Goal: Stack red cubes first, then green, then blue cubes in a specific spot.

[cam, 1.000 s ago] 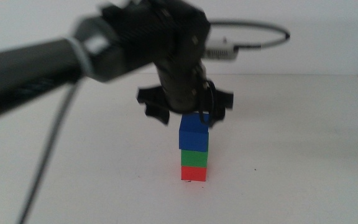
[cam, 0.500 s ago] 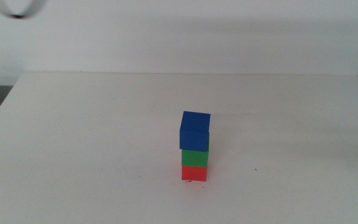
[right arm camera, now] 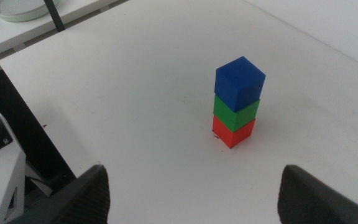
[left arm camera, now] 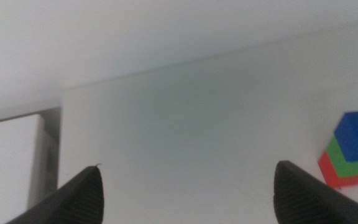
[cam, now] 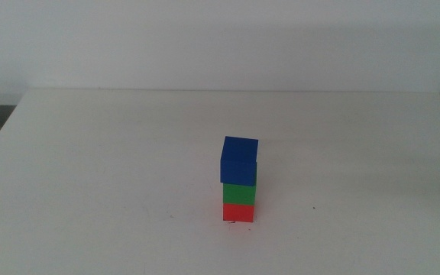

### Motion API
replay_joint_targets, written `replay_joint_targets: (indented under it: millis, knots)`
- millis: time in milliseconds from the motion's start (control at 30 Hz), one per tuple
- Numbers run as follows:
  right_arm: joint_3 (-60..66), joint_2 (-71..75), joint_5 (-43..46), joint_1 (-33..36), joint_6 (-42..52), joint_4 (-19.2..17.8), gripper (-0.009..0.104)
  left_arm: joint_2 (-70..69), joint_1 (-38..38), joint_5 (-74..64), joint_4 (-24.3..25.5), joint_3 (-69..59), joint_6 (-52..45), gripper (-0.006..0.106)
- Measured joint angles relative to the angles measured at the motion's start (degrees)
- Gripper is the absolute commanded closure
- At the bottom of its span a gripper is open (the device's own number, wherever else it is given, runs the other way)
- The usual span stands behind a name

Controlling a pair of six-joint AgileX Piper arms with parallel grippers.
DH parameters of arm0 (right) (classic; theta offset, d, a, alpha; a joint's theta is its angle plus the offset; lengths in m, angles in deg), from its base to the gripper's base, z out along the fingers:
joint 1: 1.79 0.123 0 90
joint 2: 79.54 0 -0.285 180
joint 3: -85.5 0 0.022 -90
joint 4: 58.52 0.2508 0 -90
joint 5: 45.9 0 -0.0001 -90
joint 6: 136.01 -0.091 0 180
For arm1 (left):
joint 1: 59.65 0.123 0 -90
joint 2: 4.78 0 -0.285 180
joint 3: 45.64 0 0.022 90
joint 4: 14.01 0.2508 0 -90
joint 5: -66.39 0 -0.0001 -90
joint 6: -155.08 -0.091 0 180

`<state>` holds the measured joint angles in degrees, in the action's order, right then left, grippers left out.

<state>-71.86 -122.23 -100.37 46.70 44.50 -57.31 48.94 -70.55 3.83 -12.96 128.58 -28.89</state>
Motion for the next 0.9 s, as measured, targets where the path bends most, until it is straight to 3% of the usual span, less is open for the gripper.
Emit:
replay_joint_targets:
  millis: [333,900]
  knots:
    - [0.0,0.0,0.0,0.0,0.0,0.4,0.011,-9.4,2.9,5.4,-2.7,-8.0,-0.4,0.007]
    - [1.2,0.1,1.9,0.0,0.0,1.1,0.011,-10.2,2.9,6.2,-1.1,-8.6,-0.5,0.007]
